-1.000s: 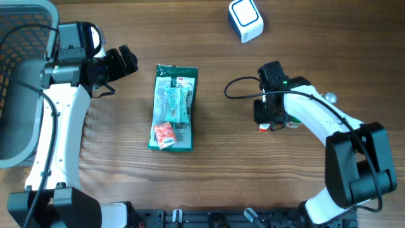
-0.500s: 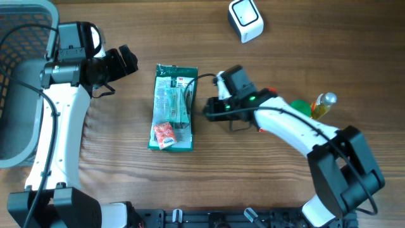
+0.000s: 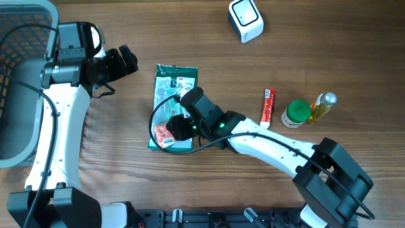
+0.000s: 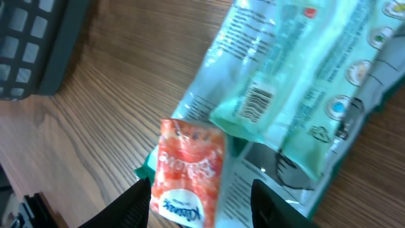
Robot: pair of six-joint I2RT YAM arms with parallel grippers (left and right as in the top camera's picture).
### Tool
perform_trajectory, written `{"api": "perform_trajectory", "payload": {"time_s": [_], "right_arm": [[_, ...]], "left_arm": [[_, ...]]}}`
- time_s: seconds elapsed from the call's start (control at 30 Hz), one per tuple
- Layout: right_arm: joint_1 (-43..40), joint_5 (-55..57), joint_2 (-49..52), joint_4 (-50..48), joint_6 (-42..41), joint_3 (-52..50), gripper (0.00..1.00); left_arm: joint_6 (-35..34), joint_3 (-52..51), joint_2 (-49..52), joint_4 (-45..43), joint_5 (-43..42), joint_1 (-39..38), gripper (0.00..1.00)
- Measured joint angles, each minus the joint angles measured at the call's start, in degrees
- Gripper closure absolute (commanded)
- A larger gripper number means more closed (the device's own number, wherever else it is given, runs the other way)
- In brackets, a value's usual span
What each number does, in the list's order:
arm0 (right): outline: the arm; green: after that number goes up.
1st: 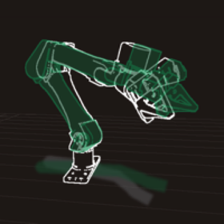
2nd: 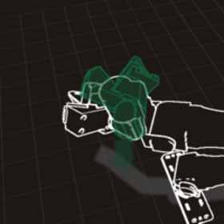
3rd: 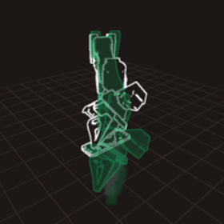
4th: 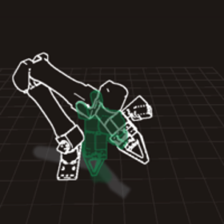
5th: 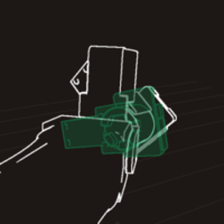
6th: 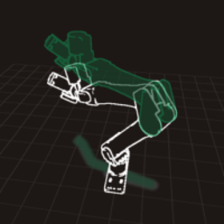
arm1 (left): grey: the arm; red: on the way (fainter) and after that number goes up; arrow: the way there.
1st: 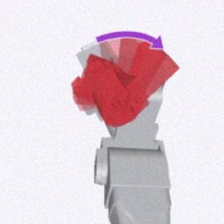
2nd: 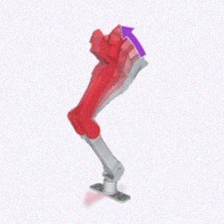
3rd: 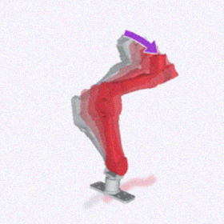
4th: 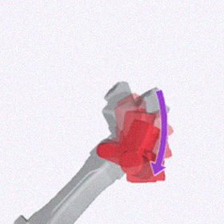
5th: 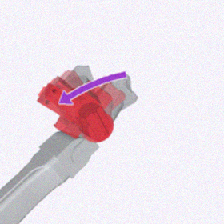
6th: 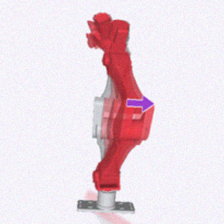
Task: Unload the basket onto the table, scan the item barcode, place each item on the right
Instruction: 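Reach the right gripper to the red-orange packet on the glove pack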
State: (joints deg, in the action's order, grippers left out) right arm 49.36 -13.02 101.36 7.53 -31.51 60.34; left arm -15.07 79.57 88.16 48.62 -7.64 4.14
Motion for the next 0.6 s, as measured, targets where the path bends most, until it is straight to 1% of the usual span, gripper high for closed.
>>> {"api": "perform_trajectory", "payload": {"time_s": [0.13,0.2,0.33,0.4,0.47,0.5,0.6], "right_arm": [[1.1,1.6,0.0,-0.4,0.0,0.0,0.49],[1.1,2.0,0.0,-0.4,0.0,0.0,0.47],[1.1,2.6,0.6,-0.9,0.0,0.0,0.47],[1.1,2.6,1.6,-1.0,0.0,0.0,0.48],[1.1,2.8,3.0,-1.6,0.0,0.0,0.53],[1.1,2.8,3.6,-1.7,-0.2,0.0,0.55],[1.1,2.7,4.4,-2.2,-0.2,0.0,0.55]], "left_arm": [[0.0,0.0,0.0,0.0,0.0,0.0,0.0],[0.0,0.0,0.0,0.0,0.0,0.0,0.0],[0.0,0.0,0.0,0.0,0.0,0.0,0.0],[0.0,0.0,0.0,0.0,0.0,0.0,0.0],[0.0,0.0,0.0,0.0,0.0,0.0,0.0],[0.0,0.0,0.0,0.0,0.0,0.0,0.0],[0.0,0.0,0.0,0.0,0.0,0.0,0.0]]}}
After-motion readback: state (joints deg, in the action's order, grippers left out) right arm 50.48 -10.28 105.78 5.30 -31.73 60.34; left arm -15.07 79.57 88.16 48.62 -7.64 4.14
